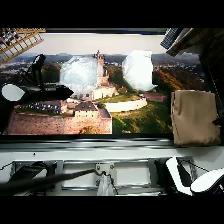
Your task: Fold the clothes and pants, and hang the long-sleeved shirts on hangers.
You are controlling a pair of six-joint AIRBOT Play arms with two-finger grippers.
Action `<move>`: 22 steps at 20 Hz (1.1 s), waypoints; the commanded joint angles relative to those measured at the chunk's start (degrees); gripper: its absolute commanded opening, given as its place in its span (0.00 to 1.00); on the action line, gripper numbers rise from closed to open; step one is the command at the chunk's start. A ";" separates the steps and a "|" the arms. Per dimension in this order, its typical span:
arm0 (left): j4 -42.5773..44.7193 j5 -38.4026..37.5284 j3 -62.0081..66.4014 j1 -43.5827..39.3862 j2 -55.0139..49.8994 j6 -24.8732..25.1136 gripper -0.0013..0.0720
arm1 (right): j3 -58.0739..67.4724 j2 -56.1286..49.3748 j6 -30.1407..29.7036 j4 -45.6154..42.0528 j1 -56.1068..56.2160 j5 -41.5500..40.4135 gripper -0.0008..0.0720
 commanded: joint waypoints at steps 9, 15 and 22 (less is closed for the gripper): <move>0.00 0.00 0.00 -0.02 -0.04 0.00 0.05 | 6.60 0.02 -14.34 17.75 35.60 -0.59 0.88; 0.00 0.00 0.00 -0.02 -0.04 0.00 0.05 | 6.60 0.02 -14.32 17.90 43.60 -0.52 0.89; 0.00 0.00 0.00 -0.02 -0.04 0.00 0.05 | 6.60 0.02 -14.34 17.81 43.60 -0.52 0.89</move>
